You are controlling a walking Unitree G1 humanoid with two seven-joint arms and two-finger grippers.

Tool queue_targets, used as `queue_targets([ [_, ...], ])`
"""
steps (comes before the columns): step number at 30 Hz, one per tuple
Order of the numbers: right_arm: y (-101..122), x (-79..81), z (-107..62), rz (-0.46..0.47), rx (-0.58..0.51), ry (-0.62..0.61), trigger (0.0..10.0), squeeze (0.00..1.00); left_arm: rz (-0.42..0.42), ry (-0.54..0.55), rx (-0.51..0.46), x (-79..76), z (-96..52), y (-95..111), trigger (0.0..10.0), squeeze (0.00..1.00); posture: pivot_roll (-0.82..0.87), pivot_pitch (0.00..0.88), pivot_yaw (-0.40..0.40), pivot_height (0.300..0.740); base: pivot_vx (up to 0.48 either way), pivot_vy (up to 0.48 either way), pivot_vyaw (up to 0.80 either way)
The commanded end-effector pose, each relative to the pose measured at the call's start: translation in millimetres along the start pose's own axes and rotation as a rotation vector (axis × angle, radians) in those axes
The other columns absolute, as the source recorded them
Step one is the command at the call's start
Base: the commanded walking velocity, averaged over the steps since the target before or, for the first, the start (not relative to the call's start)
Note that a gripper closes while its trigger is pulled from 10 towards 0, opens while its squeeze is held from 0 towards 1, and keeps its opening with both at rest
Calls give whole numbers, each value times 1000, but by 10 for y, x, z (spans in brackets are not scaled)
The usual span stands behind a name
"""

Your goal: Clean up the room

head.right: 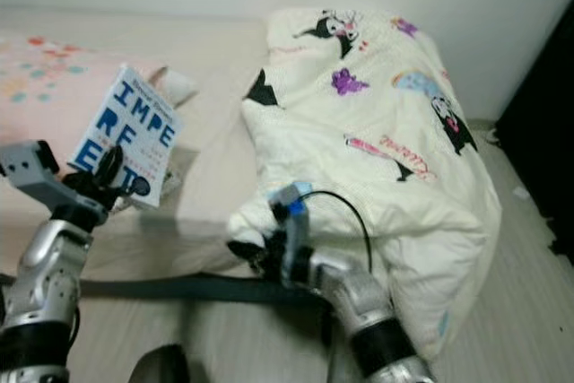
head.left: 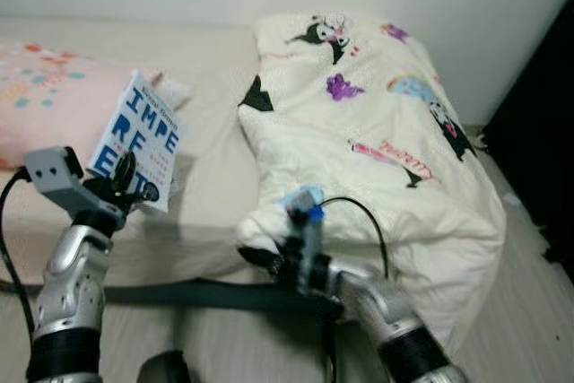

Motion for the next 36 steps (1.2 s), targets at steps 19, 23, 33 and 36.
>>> queue_targets([
  [19, -172, 665, -428, -86, 334, 418, 10000, 1000, -51, -19, -3, -168, 53, -177, 10000, 0, 6, 90, -27, 512, 0, 0, 0],
  [23, -19, 642, -538, -67, 262, 372, 10000, 945, -62, -23, -6, -205, 75, -194, 10000, 0, -5, 82, -25, 512, 0, 0, 0],
  [33, -125, 639, -712, 34, 231, 239, 10000, 0, -77, -44, -8, -302, 113, -218, 10000, 0, -23, 80, -18, 512, 0, 0, 0],
  [36, 11, 721, -750, 25, 128, 291, 10000, 0, -78, -51, -7, -320, 118, -228, 10000, 0, -23, 75, -18, 512, 0, 0, 0],
])
Point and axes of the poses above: a point about 5 cm out from each wrist's last joint towards the gripper, its own z axis pointing out of the wrist towards the gripper, its own y axis along the axis of the wrist's last joint, x = y × z, the point moved 2 cm from there along z, pointing out of the wrist towards the gripper, and after that the axes turned 5 degrees about z, right-handed, at the moved point
